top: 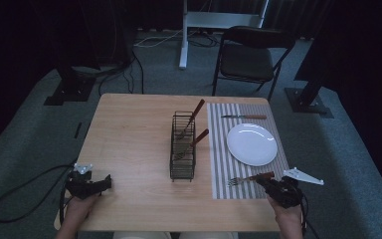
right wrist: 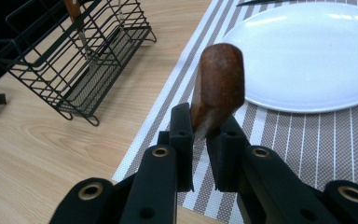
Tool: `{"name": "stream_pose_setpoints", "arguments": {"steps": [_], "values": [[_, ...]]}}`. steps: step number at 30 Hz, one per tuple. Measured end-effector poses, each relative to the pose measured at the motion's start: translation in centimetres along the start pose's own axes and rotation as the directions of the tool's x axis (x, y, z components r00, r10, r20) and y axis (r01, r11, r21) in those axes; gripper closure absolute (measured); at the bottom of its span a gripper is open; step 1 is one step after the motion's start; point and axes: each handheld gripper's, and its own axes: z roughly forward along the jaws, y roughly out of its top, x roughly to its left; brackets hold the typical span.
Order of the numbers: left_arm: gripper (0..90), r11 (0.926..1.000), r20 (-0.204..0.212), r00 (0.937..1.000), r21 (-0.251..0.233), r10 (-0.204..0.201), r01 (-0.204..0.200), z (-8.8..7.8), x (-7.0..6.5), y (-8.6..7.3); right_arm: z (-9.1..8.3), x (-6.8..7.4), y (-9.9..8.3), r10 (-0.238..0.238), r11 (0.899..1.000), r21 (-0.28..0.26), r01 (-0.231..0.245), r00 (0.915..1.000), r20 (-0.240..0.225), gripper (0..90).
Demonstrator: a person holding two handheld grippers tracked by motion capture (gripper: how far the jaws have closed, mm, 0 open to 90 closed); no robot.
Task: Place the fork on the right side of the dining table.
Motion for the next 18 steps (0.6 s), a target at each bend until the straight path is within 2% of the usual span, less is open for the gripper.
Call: {"name": "stream_pose_setpoints", "arguments": {"steps": [1, 4, 10, 11, 18], "values": [[0.2, 1.0, 0.0, 1.0, 0.0, 0.0, 0.0, 0.0, 0.0, 0.0, 0.0, -0.4, -0.1, 0.02, 1.0, -0.001, -0.02, 0.9998, -0.006, 80.8], [0.3, 1.0, 0.0, 1.0, 0.0, 0.0, 0.0, 0.0, 0.0, 0.0, 0.0, -0.7, -0.2, 0.038, 0.999, -0.003, -0.038, 0.9992, -0.01, 80.2], [0.2, 1.0, 0.0, 1.0, 0.0, 0.0, 0.0, 0.0, 0.0, 0.0, 0.1, -1.5, -0.6, 0.017, 1.0, 0.01, -0.017, 0.9993, 0.032, 75.0], [0.2, 1.0, 0.0, 1.0, 0.0, 0.0, 0.0, 0.0, 0.0, 0.0, 0.2, -1.9, -0.8, 0.022, 1.0, 0.014, -0.022, 0.9991, 0.038, 71.5], [0.3, 1.0, 0.0, 1.0, 0.0, 0.0, 0.0, 0.0, 0.0, 0.0, 0.5, -3.1, -1.7, 0.041, 0.998, 0.036, -0.043, 0.9974, 0.059, 66.6]]}}
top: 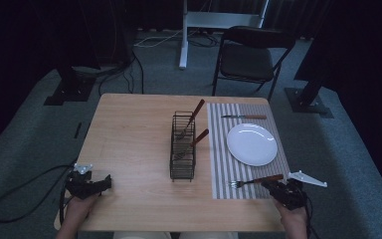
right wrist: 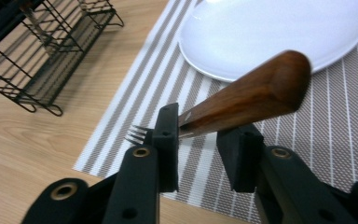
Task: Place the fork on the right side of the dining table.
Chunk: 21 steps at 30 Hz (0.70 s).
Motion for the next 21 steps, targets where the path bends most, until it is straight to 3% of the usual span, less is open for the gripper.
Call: {"name": "stream_pose_setpoints", "arguments": {"steps": [21], "values": [[0.3, 1.0, -0.001, 1.0, 0.0, -0.001, 0.001, 0.0, 0.0, 0.0, 1.9, -4.1, -1.4, 0.023, 0.998, 0.06, -0.026, 0.9981, 0.057, 55.1]]}}
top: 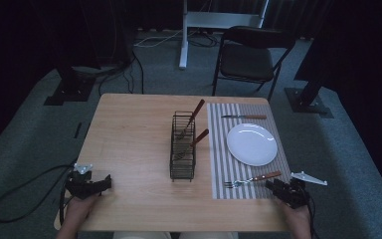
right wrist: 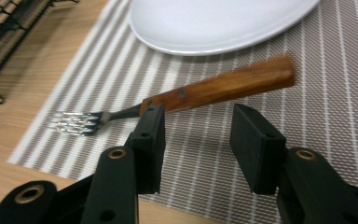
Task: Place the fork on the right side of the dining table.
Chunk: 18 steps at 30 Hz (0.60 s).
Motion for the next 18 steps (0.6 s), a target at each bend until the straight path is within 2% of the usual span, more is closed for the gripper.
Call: {"name": "stream_pose_setpoints", "arguments": {"steps": [5, 10, 14, 15, 17, 18], "values": [[0.2, 1.0, 0.0, 1.0, 0.0, 0.0, 0.0, 0.0, 0.0, 0.0, 0.8, -0.4, -0.6, 0.006, 1.0, 0.019, -0.007, 0.999, 0.045, 53.1], [0.2, 1.0, 0.0, 1.0, 0.0, 0.0, 0.0, 0.0, 0.0, 0.0, 1.4, 0.0, -1.6, 0.022, 1.0, 0.0, -0.022, 0.9956, 0.091, 50.1], [0.2, 1.0, 0.0, 1.0, 0.0, 0.0, 0.0, 0.0, 0.0, 0.0, 1.6, 0.4, -2.0, 0.014, 1.0, 0.002, -0.014, 0.9951, 0.098, 48.5], [0.2, 1.0, 0.0, 1.0, 0.0, 0.0, 0.0, 0.0, 0.0, 0.0, 1.7, 1.6, -2.5, 0.005, 1.0, -0.018, -0.003, 0.9937, 0.112, 45.5], [0.2, 1.0, 0.0, 1.0, 0.0, 0.0, 0.0, 0.0, 0.0, 0.0, 1.8, 2.4, -2.7, 0.015, 0.999, -0.033, -0.011, 0.993, 0.117, 39.5], [0.2, 1.0, 0.0, 1.0, 0.0, 0.0, 0.0, 0.0, 0.0, 0.0, 1.8, 2.4, -2.7, 0.015, 0.999, -0.033, -0.011, 0.993, 0.117, 39.5]]}}
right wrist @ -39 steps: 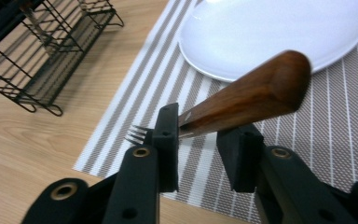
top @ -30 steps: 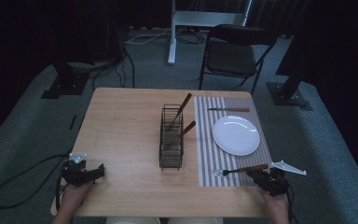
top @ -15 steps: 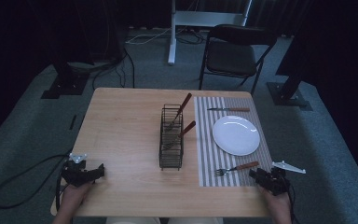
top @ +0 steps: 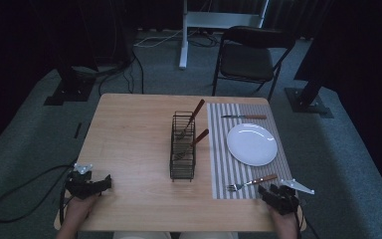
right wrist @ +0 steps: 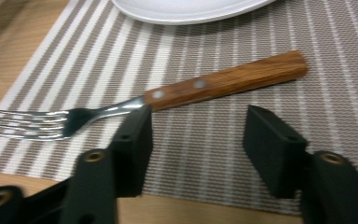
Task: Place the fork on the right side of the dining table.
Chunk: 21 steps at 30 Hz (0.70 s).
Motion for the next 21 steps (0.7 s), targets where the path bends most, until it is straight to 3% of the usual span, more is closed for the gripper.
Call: {"name": "stream_pose_setpoints", "arguments": {"steps": [2, 3, 4, 5, 7, 10, 15, 18, 21], "values": [[0.2, 1.0, 0.0, 1.0, 0.0, 0.0, 0.0, 0.0, 0.0, 0.0, 0.0, 0.5, -0.1, -0.005, 1.0, -0.001, 0.005, 1.0, -0.004, 35.9], [0.2, 1.0, 0.0, 1.0, 0.0, 0.0, 0.0, 0.0, 0.0, 0.0, 0.1, 1.0, -0.1, -0.006, 1.0, -0.01, 0.006, 1.0, 0.002, 29.4], [0.2, 1.0, 0.0, 1.0, 0.0, 0.0, 0.0, 0.0, 0.0, 0.0, 0.3, 1.6, -0.1, -0.002, 1.0, -0.009, 0.002, 0.9999, 0.011, 17.6], [0.3, 1.0, 0.0, 1.0, 0.0, 0.0, 0.0, 0.0, 0.0, 0.0, 0.4, 1.7, 0.0, 0.003, 1.0, -0.019, -0.002, 0.9998, 0.02, 16.6], [0.2, 1.0, 0.0, 1.0, 0.0, 0.0, 0.0, 0.0, 0.0, 0.0, 0.7, 1.9, 0.1, 0.017, 0.999, -0.031, -0.015, 0.9971, 0.075, 11.4], [0.2, 1.0, 0.0, 1.0, 0.0, 0.0, 0.0, 0.0, 0.0, 0.0, 0.8, 2.1, 0.0, 0.008, 0.999, -0.053, 0.0, 0.9895, 0.144, 11.4], [0.2, 1.0, 0.0, 1.0, 0.0, 0.0, 0.0, 0.0, 0.0, 0.0, 0.2, 2.0, -0.1, -0.011, 0.997, -0.067, 0.026, 0.9755, 0.22, 11.5], [0.3, 1.0, 0.0, 1.0, 0.0, 0.0, 0.0, 0.0, 0.0, 0.0, 0.1, 1.1, -0.4, 0.02, 0.998, -0.057, -0.009, 0.9785, 0.205, 11.7], [0.2, 1.0, 0.0, 1.0, 0.0, 0.0, 0.0, 0.0, 0.0, 0.0, -0.1, 0.5, -0.7, 0.024, 0.998, -0.056, -0.012, 0.9764, 0.215, 11.7]]}}
